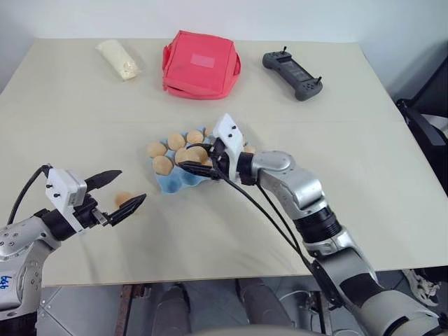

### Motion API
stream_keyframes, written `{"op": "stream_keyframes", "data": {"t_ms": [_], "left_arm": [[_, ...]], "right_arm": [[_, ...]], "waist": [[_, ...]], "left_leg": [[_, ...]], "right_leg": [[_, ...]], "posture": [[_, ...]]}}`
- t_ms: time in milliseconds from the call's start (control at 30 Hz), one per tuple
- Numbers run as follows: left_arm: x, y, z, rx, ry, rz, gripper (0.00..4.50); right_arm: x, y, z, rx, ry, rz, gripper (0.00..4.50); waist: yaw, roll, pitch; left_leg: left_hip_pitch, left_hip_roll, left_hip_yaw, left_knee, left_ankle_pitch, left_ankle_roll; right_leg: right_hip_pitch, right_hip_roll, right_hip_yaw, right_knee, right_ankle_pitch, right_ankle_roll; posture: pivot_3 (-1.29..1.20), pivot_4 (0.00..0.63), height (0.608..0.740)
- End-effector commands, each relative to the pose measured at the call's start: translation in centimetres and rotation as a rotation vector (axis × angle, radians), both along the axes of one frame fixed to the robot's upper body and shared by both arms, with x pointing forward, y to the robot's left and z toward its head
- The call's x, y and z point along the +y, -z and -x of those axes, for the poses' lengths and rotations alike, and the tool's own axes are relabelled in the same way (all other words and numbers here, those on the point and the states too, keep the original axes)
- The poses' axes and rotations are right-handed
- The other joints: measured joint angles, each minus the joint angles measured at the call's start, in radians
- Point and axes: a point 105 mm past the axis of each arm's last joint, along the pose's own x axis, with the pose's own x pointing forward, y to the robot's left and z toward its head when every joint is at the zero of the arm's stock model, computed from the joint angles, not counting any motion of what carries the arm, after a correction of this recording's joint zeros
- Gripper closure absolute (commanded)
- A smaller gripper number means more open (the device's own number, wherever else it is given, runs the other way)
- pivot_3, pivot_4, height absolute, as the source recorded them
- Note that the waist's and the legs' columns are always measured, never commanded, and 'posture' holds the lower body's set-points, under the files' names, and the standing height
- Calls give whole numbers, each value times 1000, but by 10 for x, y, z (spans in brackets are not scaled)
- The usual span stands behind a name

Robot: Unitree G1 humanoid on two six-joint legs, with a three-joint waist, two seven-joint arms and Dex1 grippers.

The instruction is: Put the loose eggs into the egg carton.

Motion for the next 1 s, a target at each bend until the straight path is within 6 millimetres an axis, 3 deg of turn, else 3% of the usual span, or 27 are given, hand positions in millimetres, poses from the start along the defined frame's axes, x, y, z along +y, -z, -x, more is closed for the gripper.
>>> {"op": "stream_keyframes", "data": {"t_ms": [33,333,367,533,667,867,1000], "left_arm": [[-2,-14,5,-65,-1,1,0],[0,-15,8,-70,-23,-3,0],[0,-15,8,-71,-23,-4,0],[0,-16,7,-75,-23,-4,0],[-1,-16,6,-80,-24,-3,0],[7,-26,5,-142,-102,-8,0],[23,-33,2,-193,-246,-12,0]], "right_arm": [[12,-8,5,-46,-51,-12,2357],[31,3,3,-38,-91,8,2357],[33,4,3,-40,-95,10,1646],[37,2,7,-50,-125,7,44],[33,-6,5,-68,-117,-9,13],[-6,-47,10,-123,-156,-98,13],[-40,-56,6,-133,-152,-89,13]], "waist": [[0,0,0],[-23,0,0],[-24,0,0],[-28,0,0],[-27,0,0],[-23,0,0],[-21,0,0]], "left_leg": [[0,0,0,0,0,0],[0,0,0,0,1,-1],[0,0,0,0,1,-1],[0,0,-1,0,1,-1],[0,0,-1,0,1,-1],[0,0,-1,0,1,-2],[0,0,-1,0,1,-1]], "right_leg": [[0,0,0,0,0,0],[0,0,0,2,0,0],[0,0,0,2,0,0],[-1,0,0,2,0,0],[-1,0,0,3,0,0],[-1,0,0,3,0,0],[-1,0,-1,3,0,0]], "posture": [[0,150,740],[0,150,740],[0,150,740],[0,150,740],[0,150,740],[0,150,740],[0,150,740]]}}
